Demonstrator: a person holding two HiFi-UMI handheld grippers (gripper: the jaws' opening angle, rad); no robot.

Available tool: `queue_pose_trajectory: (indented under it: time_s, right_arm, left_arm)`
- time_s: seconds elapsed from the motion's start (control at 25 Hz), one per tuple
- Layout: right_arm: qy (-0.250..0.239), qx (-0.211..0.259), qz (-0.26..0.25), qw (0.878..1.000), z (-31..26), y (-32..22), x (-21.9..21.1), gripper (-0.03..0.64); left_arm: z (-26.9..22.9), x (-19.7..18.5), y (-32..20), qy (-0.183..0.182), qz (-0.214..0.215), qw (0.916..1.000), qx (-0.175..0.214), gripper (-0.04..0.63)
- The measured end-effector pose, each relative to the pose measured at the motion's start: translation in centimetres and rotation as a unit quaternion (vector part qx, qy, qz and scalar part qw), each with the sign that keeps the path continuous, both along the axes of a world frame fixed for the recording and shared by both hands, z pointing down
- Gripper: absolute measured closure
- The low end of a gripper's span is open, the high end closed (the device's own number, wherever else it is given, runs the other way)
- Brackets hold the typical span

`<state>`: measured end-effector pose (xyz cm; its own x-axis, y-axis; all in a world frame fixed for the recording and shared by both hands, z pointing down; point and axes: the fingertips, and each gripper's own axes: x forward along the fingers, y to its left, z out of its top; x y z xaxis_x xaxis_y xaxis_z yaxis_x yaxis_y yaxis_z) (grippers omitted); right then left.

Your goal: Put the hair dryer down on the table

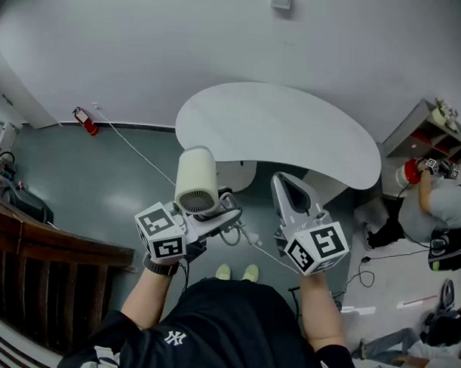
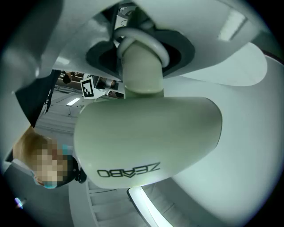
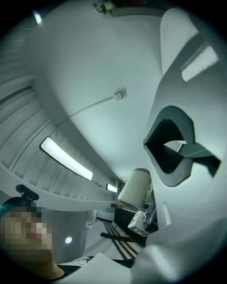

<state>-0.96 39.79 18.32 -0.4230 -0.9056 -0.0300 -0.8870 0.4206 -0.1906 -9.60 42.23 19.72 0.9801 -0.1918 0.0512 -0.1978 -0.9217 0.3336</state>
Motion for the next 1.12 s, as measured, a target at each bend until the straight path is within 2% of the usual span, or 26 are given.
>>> queue_pose_trajectory:
  time_s: [0.28, 0.56, 0.72, 0.88, 1.12]
  right_arm:
    - [-0.003, 0.001, 0.002, 1.000, -0.1, 0.4, 0.2, 0.597]
    - [-0.008, 0.005, -0.007, 1.000, 0.4, 0.3, 0.9, 0.597]
    - [-0.029, 0.008, -0.020, 0.999, 0.4, -0.1, 2.5, 0.595]
    - [-0.046, 0.000, -0.014, 0.999, 0.8, -0.2, 1.5, 0.595]
    - [-0.062, -0.004, -0.008, 0.998, 1.0, -2.1, 4.5, 0.595]
  left_arm:
    - [0.0, 0.4, 0.5, -0.006, 0.001, 1.0000, 0.003, 0.379]
    - [0.6, 1.1, 0.2, -0.010, -0.017, 0.9998, 0.000, 0.379]
    - [0.9, 2.6, -0.1, -0.015, -0.025, 0.9996, -0.001, 0.379]
    - [1.7, 1.5, -0.2, -0.023, -0.032, 0.9992, 0.000, 0.379]
    - [2.4, 3.9, -3.1, -0.035, -0.052, 0.9980, -0.012, 0.379]
